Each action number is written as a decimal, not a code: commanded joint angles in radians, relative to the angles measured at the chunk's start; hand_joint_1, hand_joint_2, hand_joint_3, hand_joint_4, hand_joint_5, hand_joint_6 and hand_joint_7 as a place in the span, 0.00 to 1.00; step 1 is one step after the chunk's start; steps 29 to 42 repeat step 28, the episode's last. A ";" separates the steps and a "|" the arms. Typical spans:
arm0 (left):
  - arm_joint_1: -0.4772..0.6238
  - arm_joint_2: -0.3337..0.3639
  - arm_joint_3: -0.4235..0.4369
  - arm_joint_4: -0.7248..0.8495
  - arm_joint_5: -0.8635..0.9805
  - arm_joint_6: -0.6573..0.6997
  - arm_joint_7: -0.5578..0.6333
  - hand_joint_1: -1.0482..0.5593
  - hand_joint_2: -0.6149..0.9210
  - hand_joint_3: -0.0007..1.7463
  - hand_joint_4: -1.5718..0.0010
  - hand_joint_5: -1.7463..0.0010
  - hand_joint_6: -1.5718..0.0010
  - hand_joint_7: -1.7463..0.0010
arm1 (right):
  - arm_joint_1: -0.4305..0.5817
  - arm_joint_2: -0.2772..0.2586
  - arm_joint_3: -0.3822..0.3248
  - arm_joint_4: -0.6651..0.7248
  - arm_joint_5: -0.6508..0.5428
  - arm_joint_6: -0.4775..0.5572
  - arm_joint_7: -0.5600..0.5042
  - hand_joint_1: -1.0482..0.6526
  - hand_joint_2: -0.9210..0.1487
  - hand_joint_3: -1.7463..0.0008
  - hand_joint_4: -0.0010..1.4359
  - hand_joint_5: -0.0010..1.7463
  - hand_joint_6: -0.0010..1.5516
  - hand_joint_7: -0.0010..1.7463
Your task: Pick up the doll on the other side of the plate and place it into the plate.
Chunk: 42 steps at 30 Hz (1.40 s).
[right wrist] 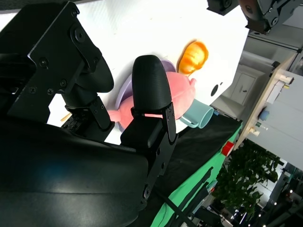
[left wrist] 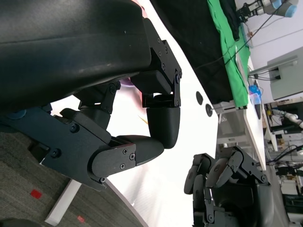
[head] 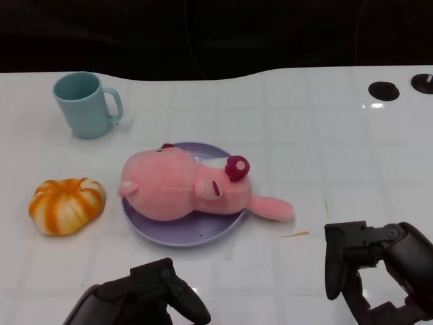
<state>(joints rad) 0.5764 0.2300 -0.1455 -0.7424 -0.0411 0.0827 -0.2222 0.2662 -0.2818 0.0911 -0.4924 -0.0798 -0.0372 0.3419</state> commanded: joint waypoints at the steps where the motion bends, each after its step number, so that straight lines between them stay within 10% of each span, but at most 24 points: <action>1: -0.005 0.007 0.007 -0.027 -0.006 0.047 0.000 0.48 0.87 0.41 0.54 0.04 0.55 0.28 | -0.017 -0.008 -0.001 0.016 -0.015 -0.003 -0.011 0.69 0.71 0.02 0.68 1.00 0.53 0.94; 42: -0.079 0.007 0.057 -0.099 -0.065 0.263 0.003 0.50 0.74 0.56 0.53 0.03 0.56 0.25 | -0.097 -0.043 0.009 0.051 -0.043 0.020 0.027 0.64 0.73 0.04 0.68 1.00 0.53 0.92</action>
